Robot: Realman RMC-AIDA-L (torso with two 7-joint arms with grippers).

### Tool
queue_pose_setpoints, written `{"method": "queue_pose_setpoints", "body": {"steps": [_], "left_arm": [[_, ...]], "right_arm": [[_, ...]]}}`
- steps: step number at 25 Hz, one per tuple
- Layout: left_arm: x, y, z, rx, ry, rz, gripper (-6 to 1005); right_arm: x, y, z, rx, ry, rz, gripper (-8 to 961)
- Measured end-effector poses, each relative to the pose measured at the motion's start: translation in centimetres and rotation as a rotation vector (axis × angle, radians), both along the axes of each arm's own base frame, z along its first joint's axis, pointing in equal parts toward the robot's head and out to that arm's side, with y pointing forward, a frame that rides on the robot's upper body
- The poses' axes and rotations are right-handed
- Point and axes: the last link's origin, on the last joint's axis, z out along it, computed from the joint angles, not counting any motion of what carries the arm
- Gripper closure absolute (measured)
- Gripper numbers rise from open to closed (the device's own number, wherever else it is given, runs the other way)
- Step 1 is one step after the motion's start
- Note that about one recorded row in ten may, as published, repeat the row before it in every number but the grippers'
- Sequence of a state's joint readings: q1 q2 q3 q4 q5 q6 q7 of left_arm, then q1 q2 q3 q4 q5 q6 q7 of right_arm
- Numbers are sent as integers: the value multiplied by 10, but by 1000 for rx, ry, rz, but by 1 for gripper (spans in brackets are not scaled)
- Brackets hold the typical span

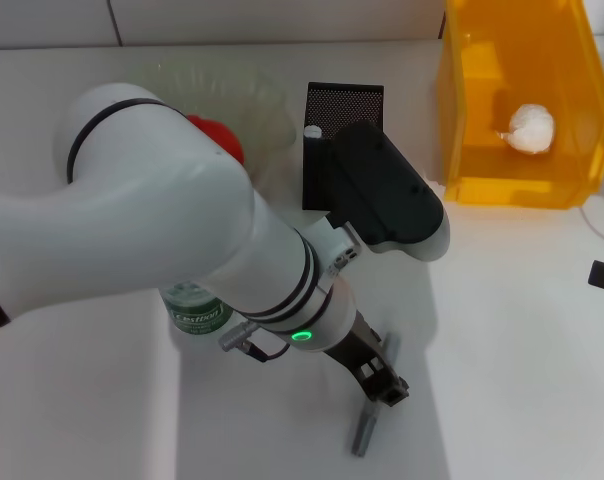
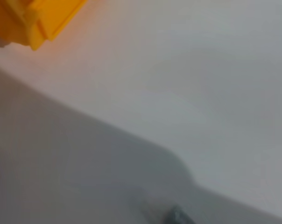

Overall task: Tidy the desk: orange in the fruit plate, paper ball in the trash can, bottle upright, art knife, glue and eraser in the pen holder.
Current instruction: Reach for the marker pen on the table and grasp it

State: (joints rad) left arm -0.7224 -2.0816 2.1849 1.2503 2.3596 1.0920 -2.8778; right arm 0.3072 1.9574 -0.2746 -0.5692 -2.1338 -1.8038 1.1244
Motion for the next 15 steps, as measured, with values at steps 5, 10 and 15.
{"method": "queue_pose_setpoints", "body": {"steps": [5, 10, 15], "left_arm": [[0, -1, -1, -1, 4, -6, 414], [0, -1, -1, -4, 6, -8, 442], [0, -2, -1, -4, 6, -10, 605]], "right_arm": [[0, 0, 0, 0, 0, 0, 342], [-1, 1, 0, 0, 0, 4, 342], [-2, 2, 0, 0, 0, 6, 342]]}}
